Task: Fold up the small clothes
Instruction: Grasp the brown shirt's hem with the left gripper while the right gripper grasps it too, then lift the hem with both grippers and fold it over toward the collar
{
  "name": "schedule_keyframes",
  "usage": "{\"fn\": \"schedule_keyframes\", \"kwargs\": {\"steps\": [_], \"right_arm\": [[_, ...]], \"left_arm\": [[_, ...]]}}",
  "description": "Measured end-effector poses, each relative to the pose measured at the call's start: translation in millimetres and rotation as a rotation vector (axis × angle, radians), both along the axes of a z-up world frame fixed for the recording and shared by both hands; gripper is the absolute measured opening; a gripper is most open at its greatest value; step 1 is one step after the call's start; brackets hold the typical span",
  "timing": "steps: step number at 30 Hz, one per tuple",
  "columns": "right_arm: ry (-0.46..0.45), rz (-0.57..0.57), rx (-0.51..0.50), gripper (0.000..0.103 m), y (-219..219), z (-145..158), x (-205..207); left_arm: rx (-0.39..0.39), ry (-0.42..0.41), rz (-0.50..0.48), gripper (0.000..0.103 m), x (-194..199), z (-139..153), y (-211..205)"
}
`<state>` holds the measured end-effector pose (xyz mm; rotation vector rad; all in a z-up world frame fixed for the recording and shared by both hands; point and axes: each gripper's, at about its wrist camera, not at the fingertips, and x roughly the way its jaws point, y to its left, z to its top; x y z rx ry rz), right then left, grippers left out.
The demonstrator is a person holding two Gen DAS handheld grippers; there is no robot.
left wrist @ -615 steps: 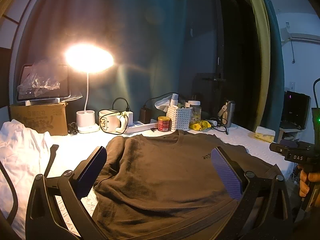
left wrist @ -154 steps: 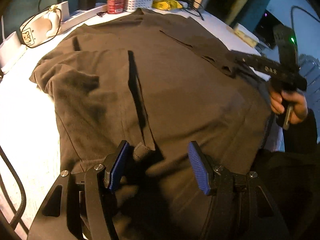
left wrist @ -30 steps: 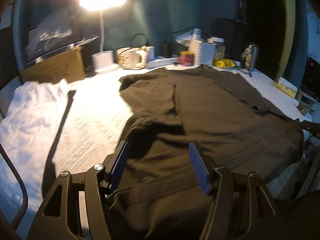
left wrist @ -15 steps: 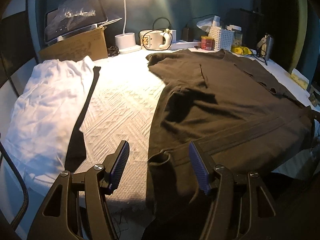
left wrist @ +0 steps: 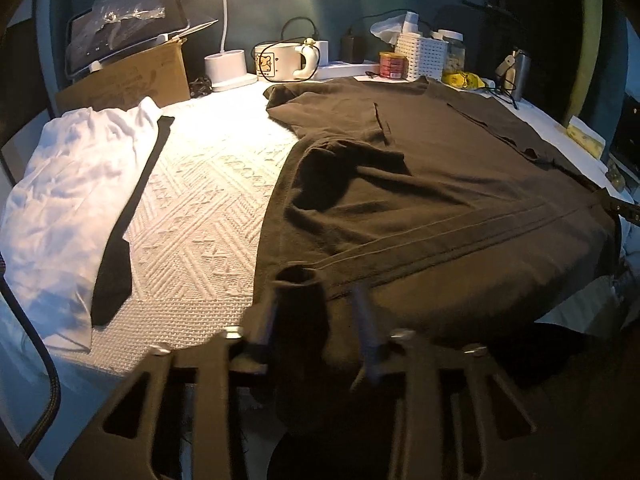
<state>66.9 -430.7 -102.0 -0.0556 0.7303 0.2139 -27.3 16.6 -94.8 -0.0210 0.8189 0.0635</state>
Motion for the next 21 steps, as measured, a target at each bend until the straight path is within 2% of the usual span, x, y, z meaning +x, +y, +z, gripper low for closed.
{"fn": "schedule_keyframes", "kwargs": {"steps": [3, 7, 15, 21], "right_arm": [[-0.004, 0.013, -0.020, 0.019, 1, -1, 1], [-0.012, 0.015, -0.057, 0.010, 3, -1, 1], [-0.036, 0.020, -0.045, 0.007, 2, 7, -2], [-0.067, 0.017, -0.029, 0.007, 2, 19, -6]], "left_arm": [[0.015, -0.006, 0.001, 0.012, -1, 0, 0], [0.012, -0.017, 0.012, 0.007, -2, 3, 2], [0.053, -0.062, -0.008, 0.005, -5, 11, -2], [0.046, -0.115, 0.010, 0.005, -9, 24, 1]]}}
